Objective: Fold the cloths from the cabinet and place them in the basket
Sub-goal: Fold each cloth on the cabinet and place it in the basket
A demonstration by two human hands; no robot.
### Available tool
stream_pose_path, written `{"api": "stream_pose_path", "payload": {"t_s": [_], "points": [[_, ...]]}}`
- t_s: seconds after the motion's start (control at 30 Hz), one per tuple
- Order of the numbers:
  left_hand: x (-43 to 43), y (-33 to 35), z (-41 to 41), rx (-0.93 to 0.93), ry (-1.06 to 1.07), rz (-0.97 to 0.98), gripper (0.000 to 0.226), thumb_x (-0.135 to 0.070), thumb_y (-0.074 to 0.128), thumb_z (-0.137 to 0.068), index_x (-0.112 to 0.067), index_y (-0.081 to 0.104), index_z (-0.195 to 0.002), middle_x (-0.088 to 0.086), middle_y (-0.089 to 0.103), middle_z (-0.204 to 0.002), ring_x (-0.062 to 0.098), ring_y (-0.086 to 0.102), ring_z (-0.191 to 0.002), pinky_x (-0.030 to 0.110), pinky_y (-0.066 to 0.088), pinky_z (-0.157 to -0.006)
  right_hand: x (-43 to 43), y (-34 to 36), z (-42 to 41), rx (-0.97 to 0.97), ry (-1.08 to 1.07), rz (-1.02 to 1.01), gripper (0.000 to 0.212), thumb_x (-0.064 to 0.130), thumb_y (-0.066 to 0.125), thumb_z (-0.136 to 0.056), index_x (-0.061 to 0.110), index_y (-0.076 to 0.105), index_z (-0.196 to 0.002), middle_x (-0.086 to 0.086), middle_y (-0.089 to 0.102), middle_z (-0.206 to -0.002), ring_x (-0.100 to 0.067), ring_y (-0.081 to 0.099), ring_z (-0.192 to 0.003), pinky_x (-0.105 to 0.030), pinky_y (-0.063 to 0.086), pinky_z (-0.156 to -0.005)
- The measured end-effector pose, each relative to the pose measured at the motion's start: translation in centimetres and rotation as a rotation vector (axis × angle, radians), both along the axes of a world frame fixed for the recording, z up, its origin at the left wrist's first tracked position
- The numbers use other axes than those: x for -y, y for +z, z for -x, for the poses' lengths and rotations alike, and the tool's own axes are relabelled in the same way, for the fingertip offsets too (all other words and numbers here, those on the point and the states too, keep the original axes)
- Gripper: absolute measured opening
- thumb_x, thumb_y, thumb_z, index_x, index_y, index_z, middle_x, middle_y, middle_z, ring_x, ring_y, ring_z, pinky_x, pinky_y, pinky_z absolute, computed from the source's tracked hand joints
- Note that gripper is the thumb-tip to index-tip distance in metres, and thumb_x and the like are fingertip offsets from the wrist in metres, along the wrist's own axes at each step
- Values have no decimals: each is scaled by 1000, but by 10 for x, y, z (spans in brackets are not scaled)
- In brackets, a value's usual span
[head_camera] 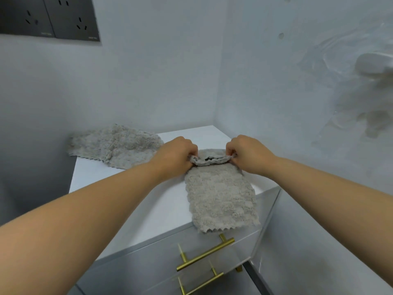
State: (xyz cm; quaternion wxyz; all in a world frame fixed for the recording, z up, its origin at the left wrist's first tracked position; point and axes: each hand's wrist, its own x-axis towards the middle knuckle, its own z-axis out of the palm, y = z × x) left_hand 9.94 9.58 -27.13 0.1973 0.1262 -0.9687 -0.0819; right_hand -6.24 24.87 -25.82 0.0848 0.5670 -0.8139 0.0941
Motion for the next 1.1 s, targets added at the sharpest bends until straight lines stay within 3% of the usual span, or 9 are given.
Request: {"api": "stream_pose_path", "payload": {"t_s": [0.1, 0.23, 0.33, 0.43, 0.5, 0.7, 0.87, 0.97, 1.1], "points": [[1, -9, -3, 54, -84, 191, 22, -8, 52, -88, -13, 69, -100, 1, 66, -100, 21, 50, -103, 32, 43, -77, -4, -9, -2, -86, 22, -32, 22, 1, 54, -85, 10, 70, -98, -5, 66, -97, -23, 55, -96, -32, 43, -78], [0, -14, -11, 41, -147, 264, 34, -20, 38, -82, -8, 69, -82, 4, 68, -86, 24, 54, -89, 33, 45, -70, -6, -20, -10, -143, -5, -58, 20, -1, 51, -83, 5, 69, -89, -10, 65, -92, -27, 55, -92, -37, 44, -75], [-3, -13, -11, 78, -50, 197, 52, -39, 19, -82, -10, 59, -67, 3, 62, -75, 20, 51, -80, 35, 46, -68, -5, -18, -17, -39, -75, -19, 27, 19, 50, -94, 8, 60, -71, -13, 63, -85, -27, 56, -81, -34, 42, -69], [1, -11, -5, 86, 144, 83, 59, -46, 30, -96, -7, 62, -67, 8, 63, -75, 25, 56, -73, 35, 48, -62, 0, -11, -18, 239, -173, 52, 49, 31, 48, -98, 7, 44, -55, -21, 57, -71, -25, 49, -62, -32, 37, -58], [2, -12, -2, 66, 195, 44, 49, -42, 48, -95, -7, 65, -65, 9, 65, -71, 25, 58, -66, 32, 47, -56, 4, -7, -19, 309, -193, 59, 46, 28, 57, -94, 7, 49, -53, -21, 61, -67, -25, 54, -61, -34, 46, -63], [12, -19, 5, 16, 247, 9, 33, -37, 60, -91, -6, 70, -81, 5, 63, -90, 23, 56, -88, 37, 51, -74, 26, -27, -12, 452, -267, 208, 10, 20, 63, -87, 11, 60, -91, 2, 58, -87, -19, 56, -86, -34, 47, -78], [27, -28, 20, -69, 281, -63, 22, -28, 56, -94, -13, 61, -109, 6, 56, -111, 24, 52, -103, 37, 47, -79, 48, -37, -5, 552, -376, 239, 55, 31, 61, -90, 22, 38, -138, -5, 48, -137, -25, 45, -126, -39, 36, -104], [36, -34, 28, -36, 315, -178, 48, -31, 53, -96, -19, 40, -140, 10, 52, -129, 28, 49, -116, 42, 47, -91, 55, -38, 0, 597, -365, 215, 58, 30, 58, -91, 25, 32, -142, -7, 44, -142, -27, 41, -130, -39, 33, -107], [45, -39, 29, -35, 344, -372, 63, -43, 53, -93, -26, 27, -147, 14, 50, -131, 33, 51, -115, 44, 45, -97, 56, -42, 2, 631, -348, 283, 57, 26, 60, -88, 29, 36, -139, -9, 46, -136, -29, 45, -125, -43, 38, -105]]}}
